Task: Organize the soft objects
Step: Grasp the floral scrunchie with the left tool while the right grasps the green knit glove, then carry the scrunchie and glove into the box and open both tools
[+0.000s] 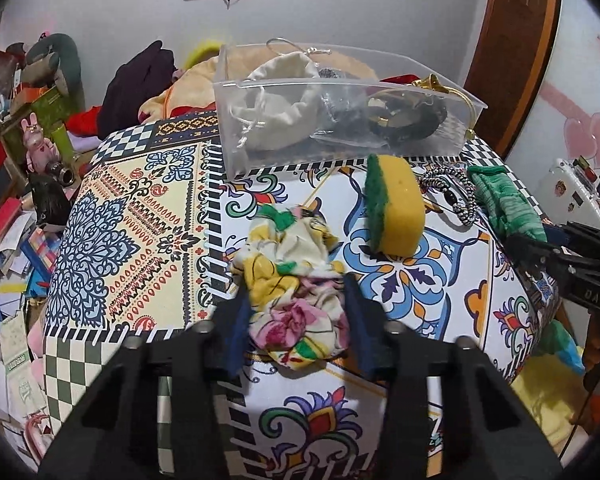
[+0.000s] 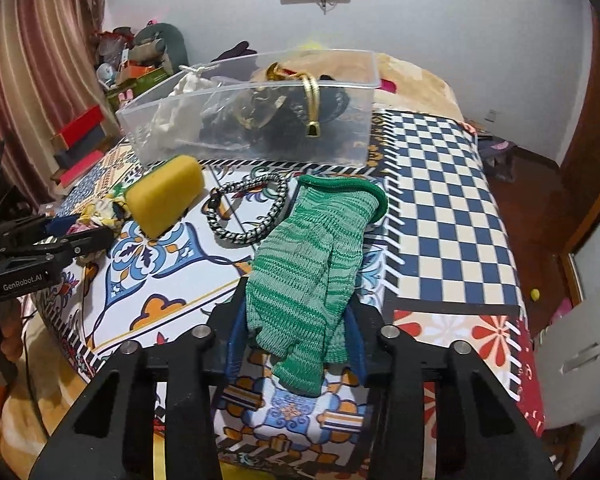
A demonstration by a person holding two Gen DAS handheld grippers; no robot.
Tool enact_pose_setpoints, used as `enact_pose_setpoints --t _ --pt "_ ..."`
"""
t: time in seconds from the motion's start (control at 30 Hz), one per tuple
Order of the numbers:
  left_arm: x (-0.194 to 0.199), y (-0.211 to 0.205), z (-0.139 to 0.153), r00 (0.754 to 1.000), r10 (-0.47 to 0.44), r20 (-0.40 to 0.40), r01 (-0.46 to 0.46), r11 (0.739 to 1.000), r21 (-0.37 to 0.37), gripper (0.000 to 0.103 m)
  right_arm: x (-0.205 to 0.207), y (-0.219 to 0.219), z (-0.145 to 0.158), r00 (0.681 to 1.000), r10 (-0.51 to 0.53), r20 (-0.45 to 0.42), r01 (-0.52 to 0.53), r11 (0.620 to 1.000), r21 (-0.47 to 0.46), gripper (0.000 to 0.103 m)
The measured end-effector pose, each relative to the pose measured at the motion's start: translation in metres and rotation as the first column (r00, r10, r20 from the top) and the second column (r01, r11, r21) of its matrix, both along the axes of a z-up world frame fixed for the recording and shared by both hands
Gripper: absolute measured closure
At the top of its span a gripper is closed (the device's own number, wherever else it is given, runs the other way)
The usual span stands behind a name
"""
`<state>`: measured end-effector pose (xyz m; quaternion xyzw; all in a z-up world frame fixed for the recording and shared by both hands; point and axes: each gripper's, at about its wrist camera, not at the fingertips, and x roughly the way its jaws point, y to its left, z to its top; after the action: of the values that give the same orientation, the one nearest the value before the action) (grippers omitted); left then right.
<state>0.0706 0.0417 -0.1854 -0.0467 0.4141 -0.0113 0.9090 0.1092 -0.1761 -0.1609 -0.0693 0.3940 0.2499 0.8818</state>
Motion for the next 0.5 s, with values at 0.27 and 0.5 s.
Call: enact_pose_setpoints --t 0.27,0.5 --pt "-0.006 0.007 0.023 0.998 0.006 0.06 -0.007 1.0 0.009 0.074 -0.006 -0.012 0.029 0.997 -0.026 0.075 0.024 0.999 0.04 0.068" --pt "-0.005 0.011 0.064 0.985 0.011 0.173 -0.015 1.0 0.019 0.074 -0.002 -0.01 0.065 0.984 -0.027 0.179 0.014 0.998 0.069 0.068"
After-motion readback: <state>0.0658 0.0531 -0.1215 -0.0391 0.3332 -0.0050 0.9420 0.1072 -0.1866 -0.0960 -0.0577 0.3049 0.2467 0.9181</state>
